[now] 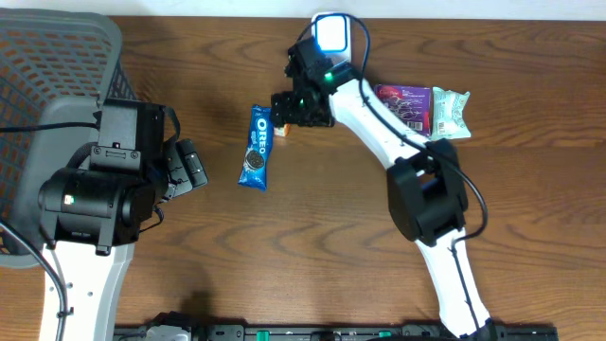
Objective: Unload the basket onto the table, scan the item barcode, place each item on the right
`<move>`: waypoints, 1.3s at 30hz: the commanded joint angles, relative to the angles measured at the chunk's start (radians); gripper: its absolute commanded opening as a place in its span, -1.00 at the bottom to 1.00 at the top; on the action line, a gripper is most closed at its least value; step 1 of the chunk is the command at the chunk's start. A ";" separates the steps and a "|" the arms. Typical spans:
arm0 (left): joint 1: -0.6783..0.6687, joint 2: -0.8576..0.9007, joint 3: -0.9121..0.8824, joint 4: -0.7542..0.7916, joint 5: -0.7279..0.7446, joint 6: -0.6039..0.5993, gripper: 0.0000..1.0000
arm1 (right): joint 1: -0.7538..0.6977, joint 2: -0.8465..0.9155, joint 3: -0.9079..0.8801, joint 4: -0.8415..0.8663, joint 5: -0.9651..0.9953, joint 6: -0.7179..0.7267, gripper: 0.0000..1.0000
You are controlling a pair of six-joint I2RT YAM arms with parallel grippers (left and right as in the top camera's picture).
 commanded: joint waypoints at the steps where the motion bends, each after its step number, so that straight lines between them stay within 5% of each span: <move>1: 0.005 0.006 0.009 -0.004 -0.011 0.006 0.96 | 0.001 0.031 0.005 0.007 0.020 0.032 0.37; 5: 0.005 0.006 0.009 -0.004 -0.011 0.006 0.95 | -0.002 0.040 0.005 -0.009 0.021 0.031 -0.35; 8: 0.005 0.006 0.009 -0.004 -0.011 0.006 0.96 | -0.008 0.039 0.007 -0.026 0.021 0.018 -0.70; 18: 0.005 0.006 0.009 -0.004 -0.011 0.006 0.96 | -0.071 0.020 0.009 -0.196 0.178 -0.016 -0.86; 20: 0.005 0.006 0.009 -0.004 -0.011 0.006 0.95 | -0.090 0.020 0.009 -0.213 0.177 -0.010 -0.78; 24: 0.005 0.006 0.009 -0.004 -0.011 0.006 0.96 | -0.121 0.020 0.009 -0.245 0.177 -0.002 -0.14; 39: 0.005 0.006 0.009 -0.004 -0.011 0.006 0.96 | -0.125 -0.195 0.041 -0.250 0.133 -0.046 0.54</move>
